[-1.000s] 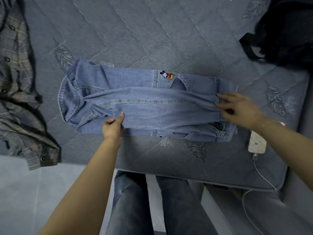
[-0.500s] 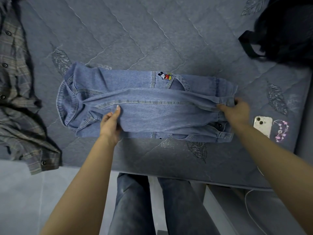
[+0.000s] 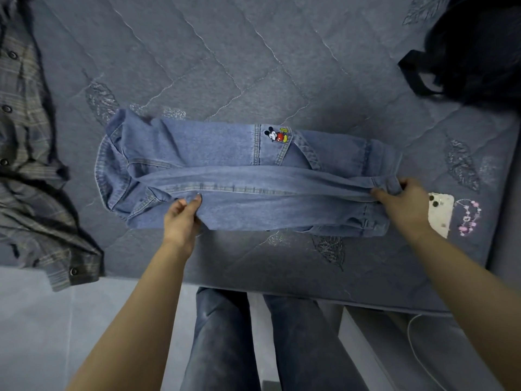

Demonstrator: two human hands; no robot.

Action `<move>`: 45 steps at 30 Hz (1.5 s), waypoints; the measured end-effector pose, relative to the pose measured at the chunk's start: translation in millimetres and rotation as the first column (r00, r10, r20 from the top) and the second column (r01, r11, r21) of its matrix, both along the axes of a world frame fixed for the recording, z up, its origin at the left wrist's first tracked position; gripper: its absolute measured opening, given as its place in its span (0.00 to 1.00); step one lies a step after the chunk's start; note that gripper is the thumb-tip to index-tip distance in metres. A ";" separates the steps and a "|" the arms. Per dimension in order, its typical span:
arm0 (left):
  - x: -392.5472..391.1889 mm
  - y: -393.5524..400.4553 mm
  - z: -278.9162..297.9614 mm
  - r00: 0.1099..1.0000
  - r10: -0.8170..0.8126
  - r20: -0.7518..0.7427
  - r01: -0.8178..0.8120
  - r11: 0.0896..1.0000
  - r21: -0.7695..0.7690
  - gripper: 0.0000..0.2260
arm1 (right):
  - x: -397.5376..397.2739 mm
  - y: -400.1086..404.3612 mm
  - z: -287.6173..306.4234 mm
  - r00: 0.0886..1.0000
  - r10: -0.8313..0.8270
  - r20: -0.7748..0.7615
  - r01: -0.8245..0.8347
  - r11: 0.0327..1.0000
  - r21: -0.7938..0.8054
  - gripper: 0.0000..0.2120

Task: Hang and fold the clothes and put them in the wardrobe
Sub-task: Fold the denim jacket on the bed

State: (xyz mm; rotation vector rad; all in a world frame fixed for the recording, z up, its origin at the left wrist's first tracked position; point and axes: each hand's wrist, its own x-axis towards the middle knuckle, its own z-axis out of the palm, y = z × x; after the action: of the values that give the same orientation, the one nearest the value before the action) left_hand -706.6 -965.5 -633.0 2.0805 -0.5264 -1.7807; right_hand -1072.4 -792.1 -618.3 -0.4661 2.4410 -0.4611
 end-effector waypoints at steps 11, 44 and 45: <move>-11.6 -48.5 26.7 0.484 -0.386 0.785 0.870 0.307 -0.385 0.26 | -32.0 -25.0 38.7 0.983 0.161 -0.089 -0.174 0.969 -0.173 0.12; 17.1 -231.1 -21.3 -0.011 -0.578 0.816 0.963 0.213 0.164 0.12 | 64.4 -76.6 -59.1 0.657 0.749 -0.087 -0.695 0.646 0.316 0.36; 6.3 -221.4 -16.3 -0.021 -0.503 0.864 0.974 0.184 0.130 0.12 | 65.2 -73.3 -54.3 0.692 0.713 -0.108 -0.662 0.688 0.297 0.35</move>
State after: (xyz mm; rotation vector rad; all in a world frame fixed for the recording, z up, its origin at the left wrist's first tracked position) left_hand -700.3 -1186.9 -649.4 1.9887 -2.7012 -0.4845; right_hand -1007.2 -865.4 -672.6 -1.3267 2.2369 0.2249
